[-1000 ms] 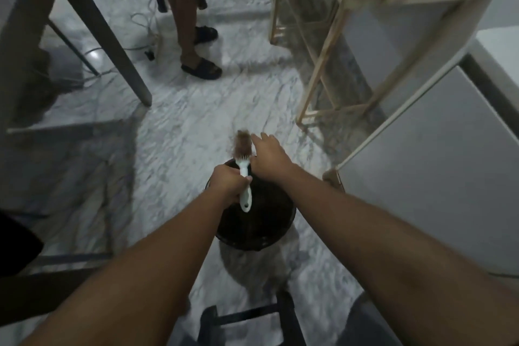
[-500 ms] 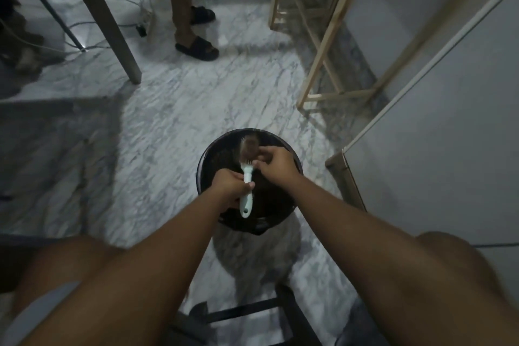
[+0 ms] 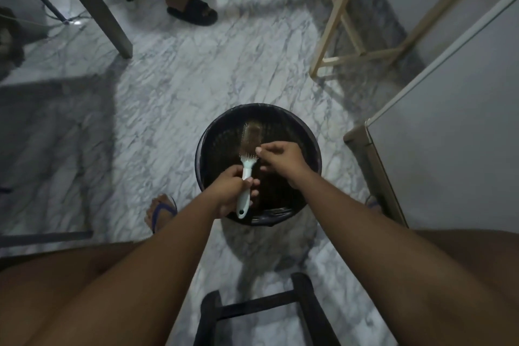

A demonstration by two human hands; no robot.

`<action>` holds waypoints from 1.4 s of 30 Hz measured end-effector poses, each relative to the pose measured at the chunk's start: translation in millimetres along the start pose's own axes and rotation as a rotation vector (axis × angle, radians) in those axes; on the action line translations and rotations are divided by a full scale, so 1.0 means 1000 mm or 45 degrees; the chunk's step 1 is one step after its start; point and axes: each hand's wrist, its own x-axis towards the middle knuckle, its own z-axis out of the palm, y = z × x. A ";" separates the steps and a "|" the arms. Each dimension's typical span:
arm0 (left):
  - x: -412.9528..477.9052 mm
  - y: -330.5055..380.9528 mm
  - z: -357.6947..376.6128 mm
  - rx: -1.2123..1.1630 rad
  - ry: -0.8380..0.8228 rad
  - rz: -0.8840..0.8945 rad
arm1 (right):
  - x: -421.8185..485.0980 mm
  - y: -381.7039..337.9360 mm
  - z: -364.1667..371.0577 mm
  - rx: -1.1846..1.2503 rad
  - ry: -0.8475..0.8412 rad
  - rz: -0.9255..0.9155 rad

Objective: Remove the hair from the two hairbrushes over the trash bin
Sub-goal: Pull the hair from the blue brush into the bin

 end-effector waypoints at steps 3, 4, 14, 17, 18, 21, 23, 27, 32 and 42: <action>0.017 -0.008 -0.001 0.010 0.017 0.012 | 0.011 0.008 0.002 -0.037 0.052 -0.012; 0.022 -0.009 0.001 0.005 0.032 0.021 | 0.014 0.011 0.003 -0.056 0.091 -0.020; 0.043 -0.009 0.033 -0.124 0.186 0.040 | 0.020 0.022 0.001 -0.334 0.587 -0.378; 0.045 -0.008 0.035 -0.192 0.215 0.014 | 0.013 0.024 -0.002 -0.261 0.742 -0.509; 0.046 -0.008 0.035 -0.216 0.222 0.004 | 0.010 0.024 -0.003 -0.210 0.792 -0.527; 0.046 -0.008 0.034 -0.265 0.215 0.011 | 0.006 0.027 -0.007 -0.160 0.841 -0.400; 0.045 -0.007 0.032 -0.308 0.189 0.052 | 0.013 0.033 -0.011 -0.315 0.647 -0.141; 0.041 -0.005 0.024 -0.286 0.142 0.120 | 0.014 0.038 -0.017 -0.687 0.147 0.265; 0.037 -0.008 0.004 -0.320 -0.009 0.152 | 0.015 0.024 -0.008 -0.025 0.102 -0.055; 0.034 -0.008 -0.006 -0.313 -0.047 0.146 | 0.026 0.017 0.003 -0.329 0.310 -0.383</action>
